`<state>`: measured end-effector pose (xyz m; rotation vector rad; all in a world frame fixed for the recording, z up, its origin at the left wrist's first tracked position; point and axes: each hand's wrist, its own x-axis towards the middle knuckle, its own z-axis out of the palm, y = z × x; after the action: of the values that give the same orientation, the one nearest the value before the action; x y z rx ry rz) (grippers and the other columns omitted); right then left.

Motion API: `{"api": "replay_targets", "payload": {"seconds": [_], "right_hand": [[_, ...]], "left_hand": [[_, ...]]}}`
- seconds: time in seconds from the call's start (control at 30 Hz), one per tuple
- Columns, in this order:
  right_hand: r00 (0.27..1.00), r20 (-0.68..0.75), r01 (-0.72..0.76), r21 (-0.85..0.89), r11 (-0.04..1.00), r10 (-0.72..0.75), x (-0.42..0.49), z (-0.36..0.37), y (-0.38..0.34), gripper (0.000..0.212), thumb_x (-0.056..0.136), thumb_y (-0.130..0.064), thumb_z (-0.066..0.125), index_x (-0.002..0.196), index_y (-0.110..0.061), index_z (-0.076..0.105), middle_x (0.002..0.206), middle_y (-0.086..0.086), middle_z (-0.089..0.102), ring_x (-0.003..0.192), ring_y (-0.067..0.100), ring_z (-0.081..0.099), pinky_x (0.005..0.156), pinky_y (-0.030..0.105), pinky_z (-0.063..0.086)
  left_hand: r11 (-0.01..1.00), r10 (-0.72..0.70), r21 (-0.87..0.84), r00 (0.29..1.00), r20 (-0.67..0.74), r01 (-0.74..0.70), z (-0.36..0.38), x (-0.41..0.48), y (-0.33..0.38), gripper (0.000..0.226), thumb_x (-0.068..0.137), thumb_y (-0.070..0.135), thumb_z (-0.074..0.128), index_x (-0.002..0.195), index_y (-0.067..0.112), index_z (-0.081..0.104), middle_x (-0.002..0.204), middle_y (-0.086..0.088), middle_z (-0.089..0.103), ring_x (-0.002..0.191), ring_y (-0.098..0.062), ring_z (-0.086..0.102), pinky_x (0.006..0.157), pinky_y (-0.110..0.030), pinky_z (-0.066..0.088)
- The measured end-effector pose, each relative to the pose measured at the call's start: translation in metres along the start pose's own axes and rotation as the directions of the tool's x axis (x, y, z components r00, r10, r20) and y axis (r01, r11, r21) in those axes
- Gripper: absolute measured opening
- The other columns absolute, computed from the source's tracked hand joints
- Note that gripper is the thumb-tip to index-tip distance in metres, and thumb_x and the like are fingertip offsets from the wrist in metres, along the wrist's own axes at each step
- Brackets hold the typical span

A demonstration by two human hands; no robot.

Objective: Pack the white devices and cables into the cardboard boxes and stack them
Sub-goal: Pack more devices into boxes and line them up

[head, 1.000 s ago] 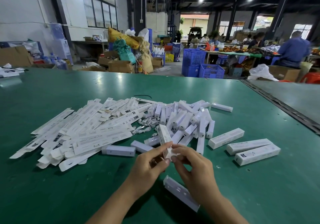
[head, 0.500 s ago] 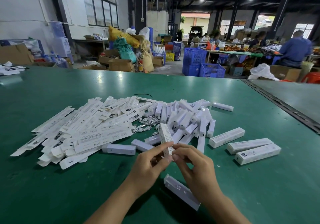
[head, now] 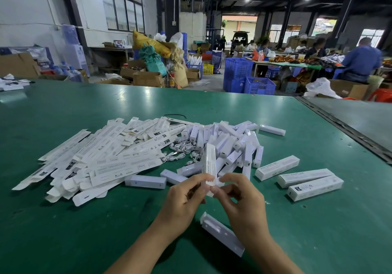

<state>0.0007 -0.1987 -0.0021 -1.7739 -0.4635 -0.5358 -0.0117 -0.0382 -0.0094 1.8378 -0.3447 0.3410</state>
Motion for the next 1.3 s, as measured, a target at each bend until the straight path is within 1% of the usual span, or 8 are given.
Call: {"api": "replay_targets", "payload": {"seconds": [0.17, 0.37, 0.5, 0.6, 0.7, 0.87, 1.07, 1.3], "right_hand": [[0.875, 0.246, -0.478, 0.291, 0.829, 0.418, 0.003, 0.001, -0.009, 0.055, 0.071, -0.054, 0.07, 0.115, -0.022, 0.058, 0.075, -0.003, 0.067, 0.06, 0.019, 0.064, 0.051, 0.026, 0.049], [0.698, 0.549, -0.715, 0.502, 0.487, 0.459, 0.012, -0.01, -0.011, 0.021, 0.085, -0.024, 0.069, 0.101, -0.012, 0.073, 0.089, 0.009, 0.067, 0.062, 0.016, 0.06, 0.054, 0.021, 0.048], [0.715, 0.378, -0.66, 0.643, 0.39, 0.587, 0.023, -0.018, -0.005, 0.019, 0.096, -0.013, 0.058, 0.105, 0.003, 0.059, 0.093, 0.02, 0.068, 0.074, 0.027, 0.071, 0.057, 0.026, 0.056], [0.662, 0.102, -0.54, 0.752, 0.378, 0.742, 0.035, -0.031, 0.008, 0.013, 0.098, -0.01, 0.053, 0.095, 0.002, 0.059, 0.068, 0.01, 0.067, 0.063, 0.019, 0.071, 0.051, 0.019, 0.054], [0.575, 0.002, -0.443, 0.842, 0.309, 0.818, 0.043, -0.049, 0.025, 0.012, 0.098, -0.01, 0.056, 0.09, -0.001, 0.059, 0.078, 0.01, 0.062, 0.061, 0.012, 0.064, 0.05, 0.014, 0.053], [0.543, 0.02, -0.295, 0.941, 0.169, 0.839, 0.047, -0.064, 0.043, 0.014, 0.097, -0.002, 0.053, 0.109, 0.005, 0.057, 0.108, 0.016, 0.063, 0.09, 0.019, 0.066, 0.071, 0.022, 0.059], [0.505, 0.183, -0.434, 0.898, 0.065, 0.844, 0.041, -0.055, 0.04, 0.015, 0.1, -0.003, 0.047, 0.106, 0.007, 0.056, 0.118, 0.024, 0.061, 0.107, 0.033, 0.063, 0.08, 0.03, 0.057], [0.555, 0.154, -0.61, 0.743, 0.275, 0.817, 0.036, -0.039, 0.037, 0.015, 0.096, -0.01, 0.056, 0.107, -0.003, 0.063, 0.105, 0.012, 0.071, 0.09, 0.026, 0.071, 0.065, 0.025, 0.061]], "left_hand": [[0.993, 0.07, 0.098, 0.998, -0.007, -0.069, -0.004, 0.001, 0.005, 0.031, 0.097, 0.043, 0.05, 0.126, 0.051, 0.058, 0.104, 0.029, 0.066, 0.093, 0.004, 0.064, 0.08, -0.013, 0.049], [0.982, 0.103, 0.155, 0.993, 0.065, -0.112, -0.005, 0.001, 0.006, 0.07, 0.099, -0.001, 0.05, 0.132, 0.061, 0.05, 0.121, 0.031, 0.065, 0.109, 0.003, 0.064, 0.09, -0.011, 0.049], [0.99, 0.035, 0.136, 0.998, 0.051, -0.041, 0.0, -0.001, 0.007, 0.068, 0.1, 0.03, 0.055, 0.134, 0.078, 0.022, 0.128, 0.036, 0.057, 0.104, -0.003, 0.064, 0.083, -0.009, 0.048], [0.987, 0.028, 0.157, 0.999, -0.037, -0.022, -0.001, 0.0, 0.004, 0.071, 0.1, 0.016, 0.058, 0.134, 0.069, 0.026, 0.119, 0.036, 0.057, 0.095, -0.01, 0.062, 0.083, -0.02, 0.051], [0.989, -0.018, 0.147, 0.998, -0.058, 0.027, -0.002, 0.001, 0.001, 0.064, 0.099, 0.01, 0.057, 0.133, 0.058, 0.032, 0.111, 0.031, 0.059, 0.088, -0.014, 0.062, 0.081, -0.032, 0.053], [0.987, -0.052, 0.146, 0.991, -0.12, 0.07, -0.002, 0.004, -0.006, 0.055, 0.097, 0.011, 0.06, 0.129, 0.052, 0.043, 0.105, 0.028, 0.06, 0.085, -0.01, 0.061, 0.075, -0.019, 0.051], [0.984, -0.059, 0.154, 0.976, -0.21, 0.093, -0.004, 0.005, -0.013, 0.048, 0.095, 0.009, 0.064, 0.119, 0.047, 0.05, 0.103, 0.009, 0.064, 0.082, -0.009, 0.06, 0.071, -0.013, 0.047], [0.923, -0.036, 0.353, 0.948, -0.315, 0.153, -0.008, 0.007, -0.017, 0.032, 0.09, 0.009, 0.068, 0.116, 0.027, 0.061, 0.104, 0.009, 0.062, 0.1, -0.012, 0.054, 0.09, -0.028, 0.043]]}}
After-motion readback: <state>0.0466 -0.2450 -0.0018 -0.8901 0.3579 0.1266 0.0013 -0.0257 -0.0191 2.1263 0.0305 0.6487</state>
